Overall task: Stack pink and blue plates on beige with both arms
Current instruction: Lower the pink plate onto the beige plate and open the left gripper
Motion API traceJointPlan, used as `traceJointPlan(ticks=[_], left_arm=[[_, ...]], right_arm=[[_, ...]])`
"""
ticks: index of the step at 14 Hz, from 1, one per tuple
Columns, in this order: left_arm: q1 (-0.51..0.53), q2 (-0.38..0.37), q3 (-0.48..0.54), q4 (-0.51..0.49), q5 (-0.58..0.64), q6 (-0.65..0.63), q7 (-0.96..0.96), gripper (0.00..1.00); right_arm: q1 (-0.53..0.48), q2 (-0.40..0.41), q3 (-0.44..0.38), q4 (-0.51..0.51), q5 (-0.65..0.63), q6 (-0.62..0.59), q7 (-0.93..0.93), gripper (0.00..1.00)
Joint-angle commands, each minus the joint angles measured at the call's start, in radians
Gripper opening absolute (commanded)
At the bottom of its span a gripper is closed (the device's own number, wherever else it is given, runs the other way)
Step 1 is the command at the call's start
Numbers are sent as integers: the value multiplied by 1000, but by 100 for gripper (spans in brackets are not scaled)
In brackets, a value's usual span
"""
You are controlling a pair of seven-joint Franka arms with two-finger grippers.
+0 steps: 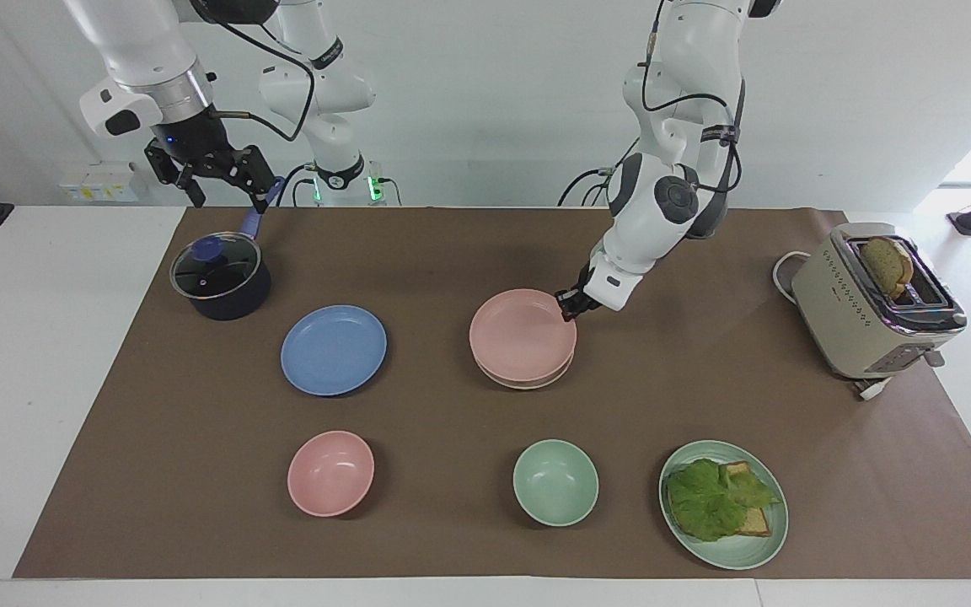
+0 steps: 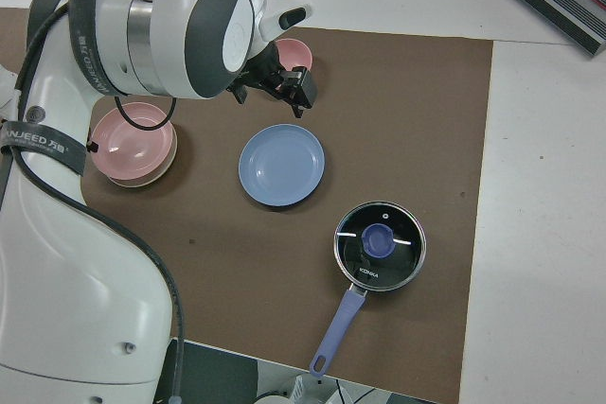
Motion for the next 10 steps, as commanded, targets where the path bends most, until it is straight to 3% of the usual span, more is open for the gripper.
traceJointPlan(ticks=[1, 4, 5, 6, 9, 10], left_arm=[[-13, -24, 15, -28, -21, 14, 17, 65], [-8, -18, 17, -15, -21, 14, 17, 83], [-8, -15, 17, -6, -21, 13, 14, 95], [-13, -9, 18, 14, -16, 4, 11, 100], [8, -39, 31, 52, 25, -70, 14, 100], [36, -49, 34, 84, 97, -110, 20, 100]], right_arm=[[-9, -6, 6, 3, -5, -7, -26, 100], [-35, -2, -10, 10, 73, -36, -23, 100], [-44, -2, -15, 10, 84, -42, -23, 100], [-46, -2, -17, 10, 78, -47, -24, 100], [-44, 3, -12, 10, 75, -41, -61, 100], [-40, 3, -12, 9, 75, -33, -64, 100]])
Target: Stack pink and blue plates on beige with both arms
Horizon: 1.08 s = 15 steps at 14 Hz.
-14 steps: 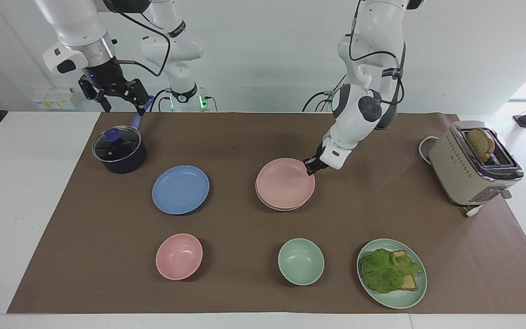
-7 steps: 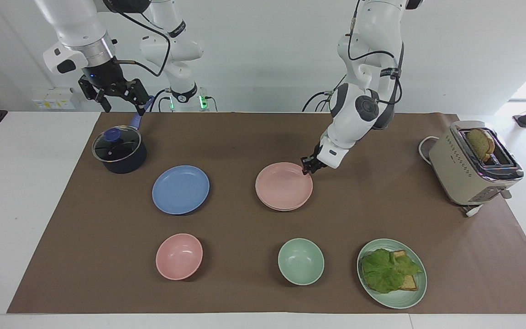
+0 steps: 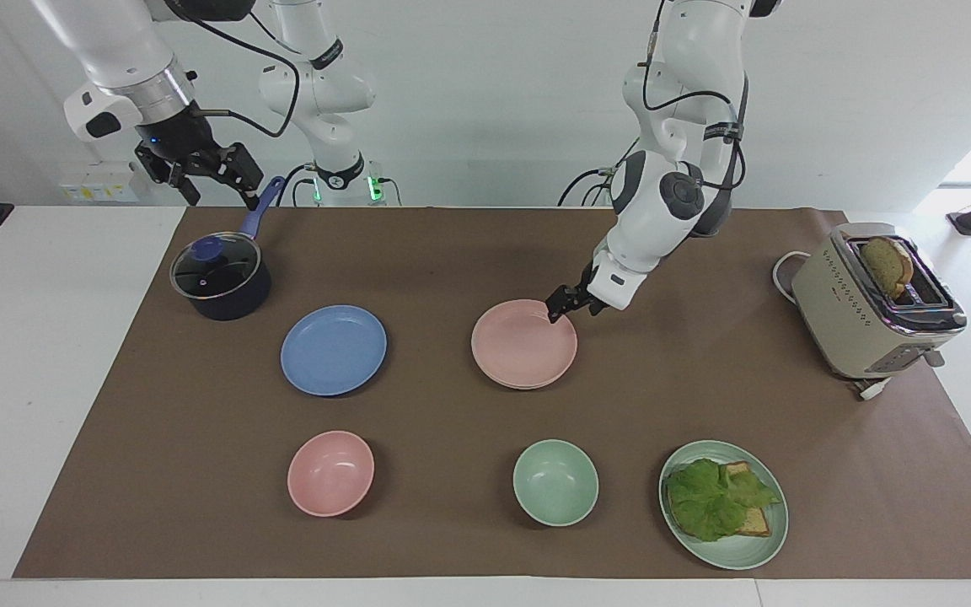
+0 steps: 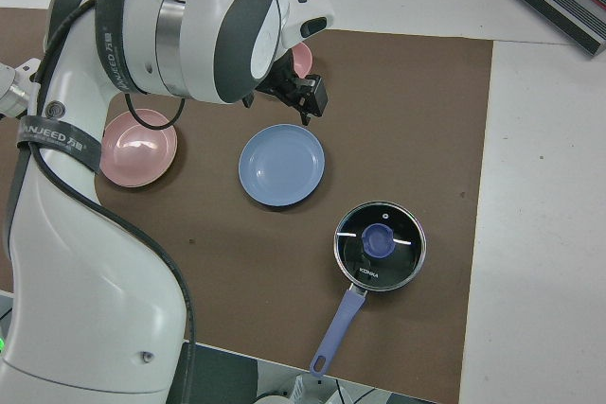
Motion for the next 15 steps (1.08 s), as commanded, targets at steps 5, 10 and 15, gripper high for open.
traceJointPlan(ticks=[5, 10, 15], left_arm=[[208, -37, 17, 255, 263, -346, 154, 100], [351, -37, 18, 308, 308, -416, 359, 100], [389, -46, 18, 363, 378, -456, 447, 100]], right_arm=[[12, -11, 13, -19, -69, 31, -60, 100], [10, -11, 13, -19, -63, 31, -55, 100], [10, -13, 13, -22, -61, 31, -55, 100]])
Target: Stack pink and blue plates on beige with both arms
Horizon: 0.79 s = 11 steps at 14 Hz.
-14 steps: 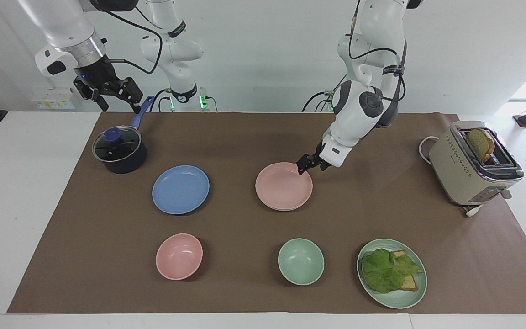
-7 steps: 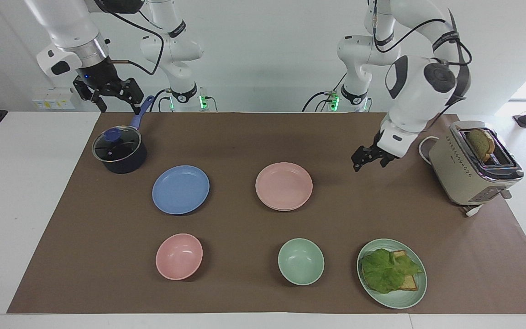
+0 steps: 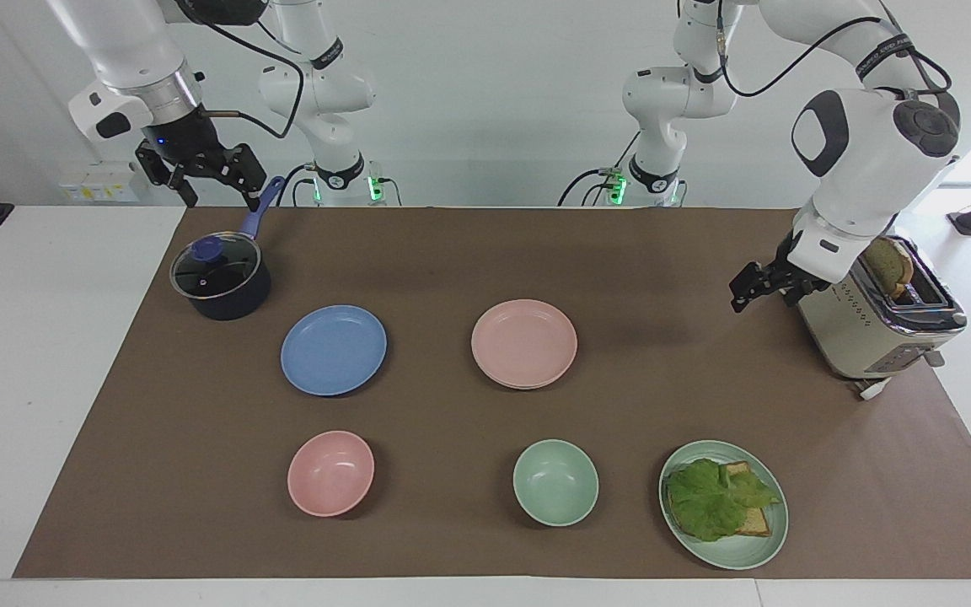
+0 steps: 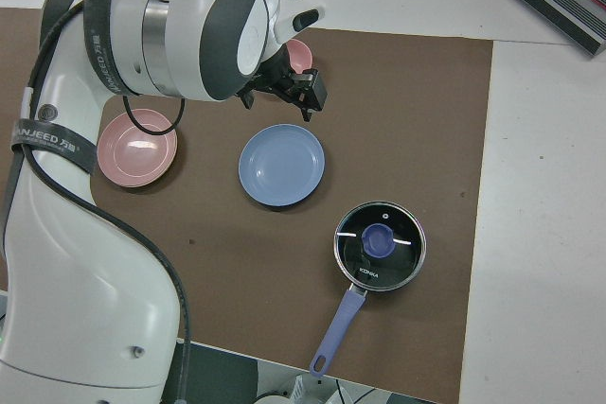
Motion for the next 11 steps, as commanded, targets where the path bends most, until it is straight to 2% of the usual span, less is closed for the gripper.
traceJointPlan(ticks=[1, 4, 6, 11], left_arm=[[7, -2, -8, 52, 53, -51, 35, 100], [6, -4, -11, 142, 72, -130, 66, 100], [1, -14, -13, 169, 61, -164, 58, 100], [2, -88, -16, 180, 53, -218, 56, 100]], right_arm=[[-4, -14, 4, -20, -12, 19, -21, 100], [-15, -19, 3, -28, -4, 22, -25, 100], [-16, -22, 1, -40, 0, 42, -25, 100], [-13, 4, 3, -192, 0, 229, -30, 100]])
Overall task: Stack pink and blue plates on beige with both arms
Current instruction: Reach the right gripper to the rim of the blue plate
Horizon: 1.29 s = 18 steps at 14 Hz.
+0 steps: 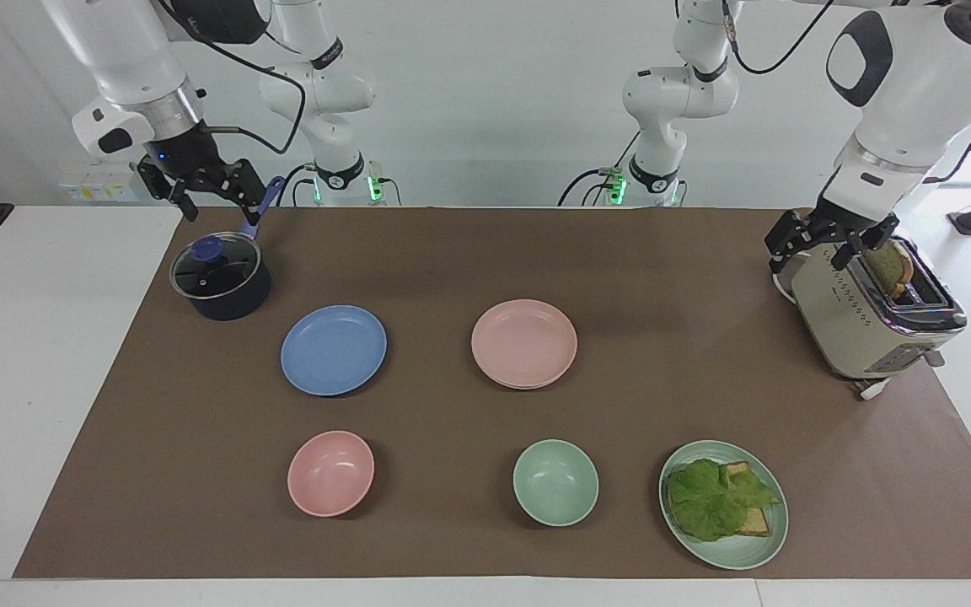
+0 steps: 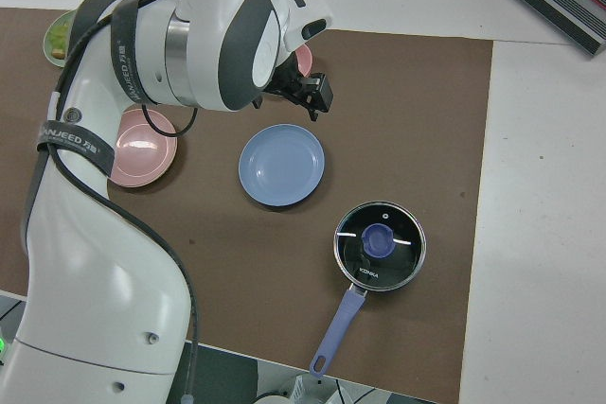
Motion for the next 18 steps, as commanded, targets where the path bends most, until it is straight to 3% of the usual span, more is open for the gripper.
traceJointPlan(ticks=[1, 5, 10, 12, 15, 18], left_arm=[[-2, -34, -9, 1, 10, -45, 7, 100], [-8, -54, -6, -8, 10, -32, 3, 100], [21, -57, 2, -10, 12, -50, 9, 100], [21, -57, 0, -10, 12, -52, 9, 100], [21, -57, 0, -10, 12, -52, 9, 100], [21, -57, 0, -10, 12, -52, 9, 100]], right_arm=[[-10, 20, 6, -103, 0, 110, -29, 100], [-10, 118, 6, -221, 0, 301, -61, 100], [-52, 155, 6, -381, 0, 509, -140, 100], [-56, 201, 6, -384, 8, 530, -144, 100], [-60, 294, 6, -388, 126, 613, -154, 100], [-59, 310, 6, -386, 141, 647, -181, 100]])
